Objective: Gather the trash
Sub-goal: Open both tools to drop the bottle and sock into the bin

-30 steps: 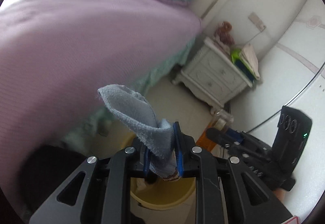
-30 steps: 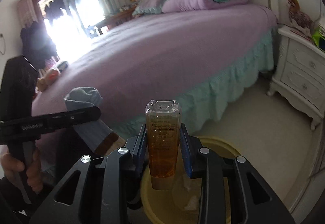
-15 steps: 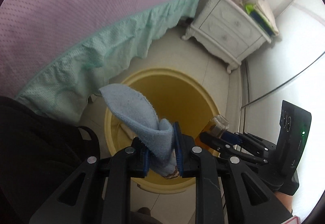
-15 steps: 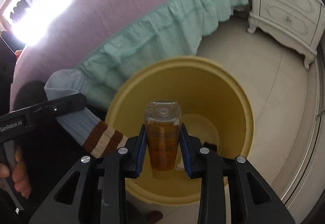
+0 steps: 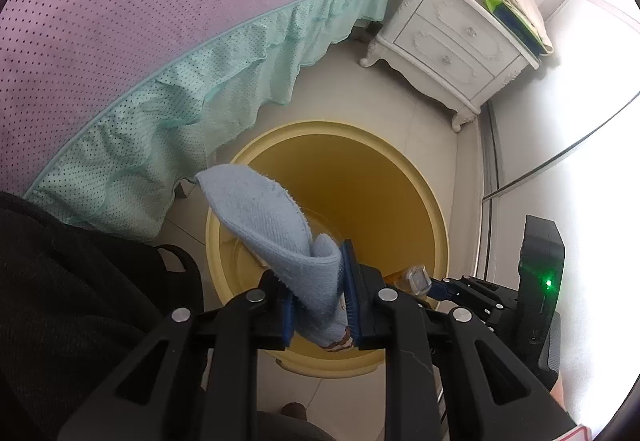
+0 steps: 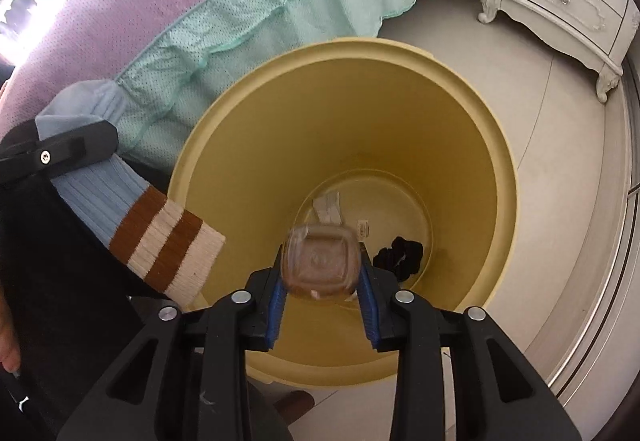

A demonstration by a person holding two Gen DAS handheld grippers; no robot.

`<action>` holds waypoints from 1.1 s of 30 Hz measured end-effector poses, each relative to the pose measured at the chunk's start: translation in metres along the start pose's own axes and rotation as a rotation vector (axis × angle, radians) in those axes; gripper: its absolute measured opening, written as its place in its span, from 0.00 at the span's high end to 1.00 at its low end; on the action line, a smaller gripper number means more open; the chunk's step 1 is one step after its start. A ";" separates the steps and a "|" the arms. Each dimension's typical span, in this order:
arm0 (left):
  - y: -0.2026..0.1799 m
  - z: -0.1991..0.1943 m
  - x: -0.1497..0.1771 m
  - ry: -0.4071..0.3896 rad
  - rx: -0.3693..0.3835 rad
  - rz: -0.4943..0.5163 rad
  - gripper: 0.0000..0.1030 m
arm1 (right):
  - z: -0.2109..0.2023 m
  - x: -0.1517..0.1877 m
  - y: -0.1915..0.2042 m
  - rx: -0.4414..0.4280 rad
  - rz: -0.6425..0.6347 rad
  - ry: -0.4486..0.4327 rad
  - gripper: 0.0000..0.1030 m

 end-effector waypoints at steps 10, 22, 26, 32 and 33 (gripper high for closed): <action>-0.005 0.007 0.001 0.039 0.002 0.019 0.80 | -0.023 -0.010 0.000 -0.006 0.004 -0.051 0.66; -0.022 0.032 0.006 0.135 0.001 0.079 0.69 | -0.038 -0.018 -0.016 -0.022 0.067 -0.088 0.62; -0.028 0.033 0.005 0.121 -0.013 0.118 0.48 | -0.039 -0.018 -0.020 -0.014 0.080 -0.094 0.59; -0.027 0.036 0.004 0.126 -0.011 0.106 0.48 | -0.039 -0.018 -0.020 -0.018 0.087 -0.096 0.58; -0.027 0.036 0.004 0.126 -0.008 0.103 0.48 | -0.039 -0.019 -0.020 -0.015 0.085 -0.094 0.58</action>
Point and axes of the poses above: each gripper's, at about its wrist camera, not at the fingertips, and z roughly the way its jaws point, y to its left, x to its underside, the point moved 5 cm from there along z, roughly the way its jaws point, and after that the axes turned 2 degrees about -x, right-handed, at the moved point
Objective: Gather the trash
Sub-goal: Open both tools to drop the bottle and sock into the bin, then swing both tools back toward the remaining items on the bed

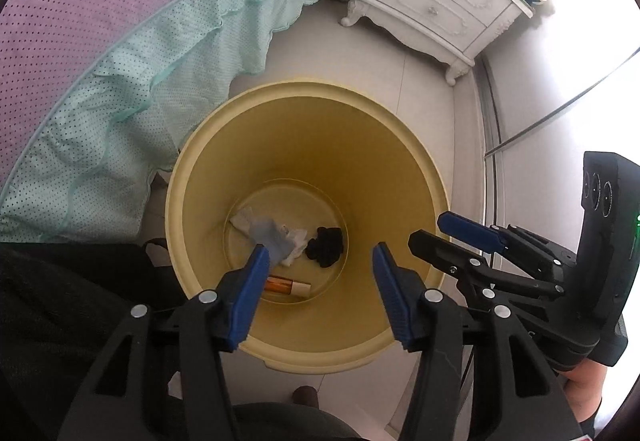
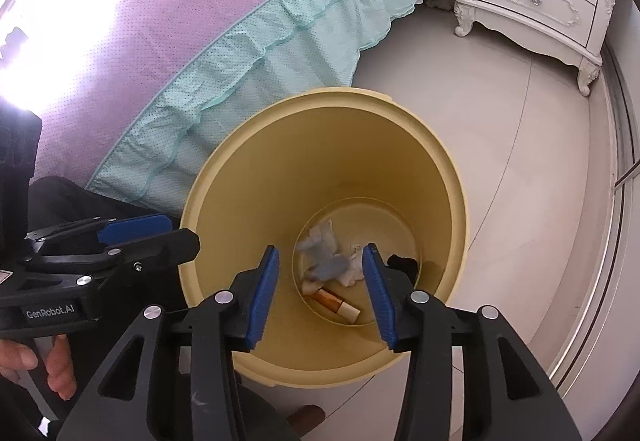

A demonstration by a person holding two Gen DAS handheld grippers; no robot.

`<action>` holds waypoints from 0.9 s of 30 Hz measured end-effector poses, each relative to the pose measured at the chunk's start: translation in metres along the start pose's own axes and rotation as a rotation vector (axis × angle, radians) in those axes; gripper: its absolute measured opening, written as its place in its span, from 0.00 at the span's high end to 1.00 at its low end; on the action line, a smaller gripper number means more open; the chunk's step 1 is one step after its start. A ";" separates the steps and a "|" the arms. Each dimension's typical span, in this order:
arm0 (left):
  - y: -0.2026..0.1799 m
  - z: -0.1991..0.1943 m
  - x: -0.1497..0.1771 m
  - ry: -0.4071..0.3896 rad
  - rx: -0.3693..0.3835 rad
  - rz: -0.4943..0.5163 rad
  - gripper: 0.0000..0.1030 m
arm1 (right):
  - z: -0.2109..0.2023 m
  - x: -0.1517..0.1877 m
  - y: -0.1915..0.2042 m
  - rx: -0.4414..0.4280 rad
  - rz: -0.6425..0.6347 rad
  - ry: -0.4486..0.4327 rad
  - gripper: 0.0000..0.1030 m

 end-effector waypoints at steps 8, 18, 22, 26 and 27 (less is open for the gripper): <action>0.000 -0.002 0.001 -0.002 0.011 -0.008 0.48 | -0.002 0.000 0.002 0.005 -0.007 -0.003 0.58; 0.018 -0.038 -0.004 -0.137 0.005 -0.108 0.45 | -0.025 -0.013 0.019 -0.023 -0.048 -0.092 0.43; 0.033 -0.080 -0.006 -0.253 -0.054 -0.121 0.40 | -0.039 -0.026 0.046 -0.027 -0.127 -0.145 0.32; 0.054 -0.129 -0.002 -0.359 -0.106 -0.158 0.28 | -0.053 -0.040 0.087 -0.033 -0.212 -0.217 0.14; 0.062 -0.142 0.001 -0.383 -0.117 -0.175 0.26 | -0.055 -0.044 0.099 -0.054 -0.236 -0.228 0.14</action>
Point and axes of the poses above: each gripper's, at about its wrist camera, not at the fingertips, and z roughly the way its jaws point, y to its left, x to its underside, the point moved 5 cm from there along z, roughly the way its jaws point, and after that the axes turned 2 degrees about -x, right-handed, at the moved point
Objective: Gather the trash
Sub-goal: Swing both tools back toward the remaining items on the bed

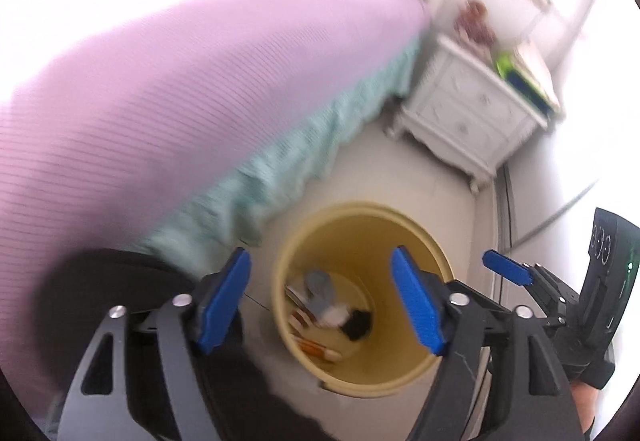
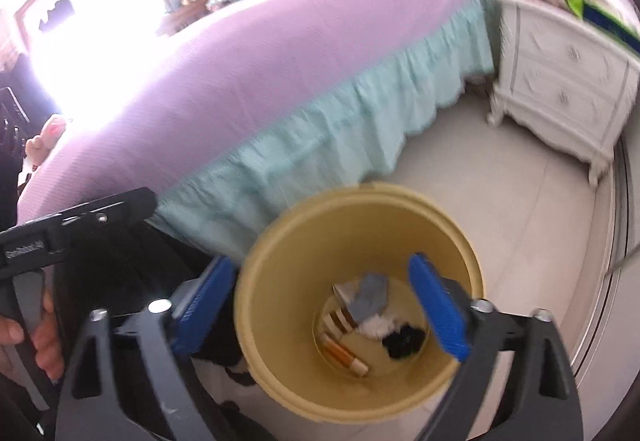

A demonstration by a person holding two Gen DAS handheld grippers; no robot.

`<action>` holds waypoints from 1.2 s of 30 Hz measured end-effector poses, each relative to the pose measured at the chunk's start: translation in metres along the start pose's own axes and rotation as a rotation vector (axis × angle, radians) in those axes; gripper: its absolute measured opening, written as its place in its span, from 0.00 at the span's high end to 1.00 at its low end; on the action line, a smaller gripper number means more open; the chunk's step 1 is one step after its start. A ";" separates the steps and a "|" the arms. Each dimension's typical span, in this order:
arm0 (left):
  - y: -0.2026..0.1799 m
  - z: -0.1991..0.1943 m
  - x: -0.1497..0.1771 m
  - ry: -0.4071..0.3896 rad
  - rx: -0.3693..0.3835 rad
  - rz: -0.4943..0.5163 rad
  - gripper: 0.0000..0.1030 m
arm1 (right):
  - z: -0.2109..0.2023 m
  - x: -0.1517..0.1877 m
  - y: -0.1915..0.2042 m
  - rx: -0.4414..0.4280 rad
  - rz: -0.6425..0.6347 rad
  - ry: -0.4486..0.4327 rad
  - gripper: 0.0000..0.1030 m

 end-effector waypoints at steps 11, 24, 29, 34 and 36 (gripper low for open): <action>0.118 -0.157 -0.014 -0.329 -0.307 -0.153 0.06 | -0.017 -0.077 0.166 -0.379 -0.257 -0.272 0.08; 0.262 -0.280 0.038 -0.468 -0.685 -0.427 0.04 | 0.014 -0.082 0.369 -0.718 -0.533 -0.194 0.08; 0.313 -0.315 0.065 -0.479 -0.766 -0.530 0.04 | 0.021 -0.068 0.430 -0.825 -0.607 -0.149 0.08; 0.360 -0.341 0.082 -0.502 -0.830 -0.619 0.04 | 0.035 -0.057 0.493 -0.814 -0.702 -0.107 0.08; 0.375 -0.347 0.085 -0.496 -0.845 -0.644 0.04 | 0.044 -0.055 0.513 -0.799 -0.726 -0.092 0.08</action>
Point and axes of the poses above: each gripper's, at about its wrist camera, not at the fingertips, and z roughly the way its jaws point, y to its left, x to its underside, the point moved 5 cm from there along z, roughly the way its jaws point, and after that the axes turned 2 degrees about -x, right-handed, at the moved point
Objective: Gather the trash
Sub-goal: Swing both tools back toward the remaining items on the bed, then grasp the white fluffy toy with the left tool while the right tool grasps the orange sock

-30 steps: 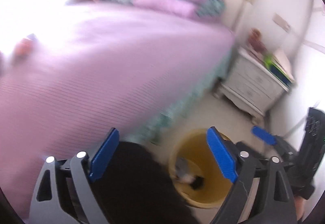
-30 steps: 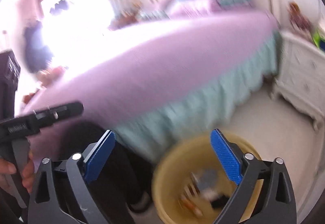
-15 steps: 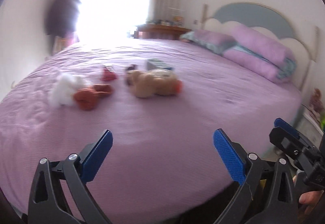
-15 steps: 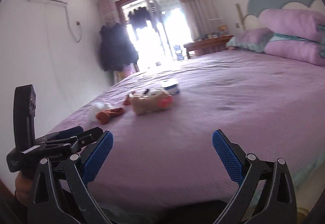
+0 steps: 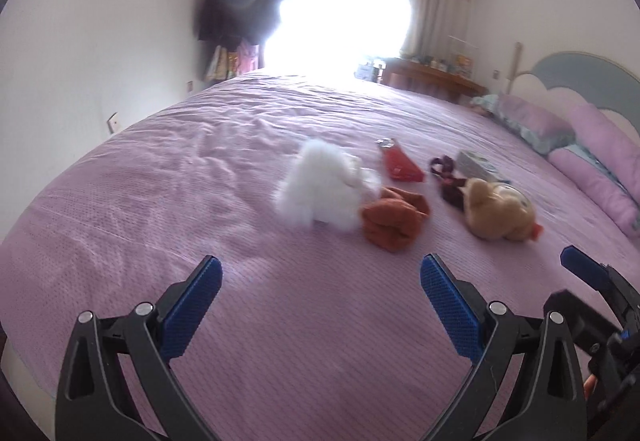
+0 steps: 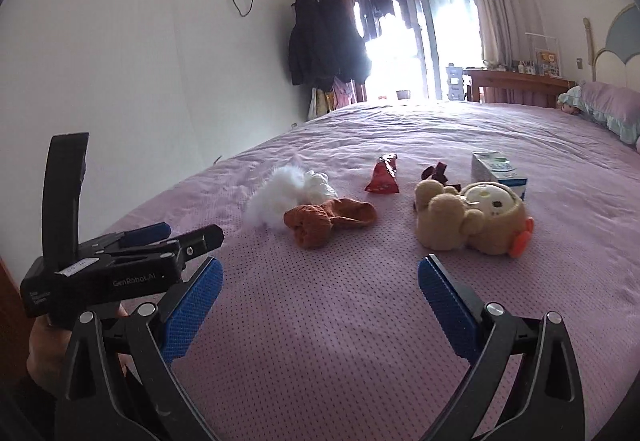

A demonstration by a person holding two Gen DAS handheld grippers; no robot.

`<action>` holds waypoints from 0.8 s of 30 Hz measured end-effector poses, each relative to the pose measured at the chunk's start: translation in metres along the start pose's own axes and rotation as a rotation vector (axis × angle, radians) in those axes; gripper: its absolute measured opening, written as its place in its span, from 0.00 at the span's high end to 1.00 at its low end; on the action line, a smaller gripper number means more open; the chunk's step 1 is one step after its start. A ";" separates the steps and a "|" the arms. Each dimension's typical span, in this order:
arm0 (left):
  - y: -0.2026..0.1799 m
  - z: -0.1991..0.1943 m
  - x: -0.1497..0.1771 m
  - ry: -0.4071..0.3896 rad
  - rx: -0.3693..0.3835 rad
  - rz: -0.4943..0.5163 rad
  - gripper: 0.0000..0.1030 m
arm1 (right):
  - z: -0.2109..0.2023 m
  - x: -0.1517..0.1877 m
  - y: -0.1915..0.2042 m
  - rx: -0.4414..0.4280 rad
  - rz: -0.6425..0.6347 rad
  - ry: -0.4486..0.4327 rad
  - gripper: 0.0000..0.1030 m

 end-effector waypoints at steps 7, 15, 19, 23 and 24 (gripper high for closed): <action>0.033 0.028 -0.016 0.018 -0.024 -0.043 0.04 | 0.064 -0.020 -0.005 -0.035 0.049 0.098 0.19; 0.046 0.059 -0.023 0.050 -0.018 -0.058 0.04 | 0.130 -0.031 -0.010 -0.037 0.086 0.243 0.23; 0.048 0.067 -0.028 0.050 -0.017 -0.064 0.04 | 0.152 -0.022 -0.011 -0.028 0.089 0.341 0.43; 0.043 0.074 -0.031 0.059 -0.005 -0.053 0.04 | 0.142 -0.021 -0.007 -0.076 0.077 0.321 0.65; 0.041 0.076 -0.031 0.064 0.000 -0.045 0.04 | 0.138 -0.021 -0.007 -0.073 0.070 0.315 0.66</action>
Point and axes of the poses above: each gripper's, at about its wrist camera, not at the fingertips, and z roughly the way its jaws point, y to its left, x to its underside, the point moved 5 cm from there along z, roughly the way its jaws point, and after that the axes turned 2 degrees about -x, right-handed, at the moved point
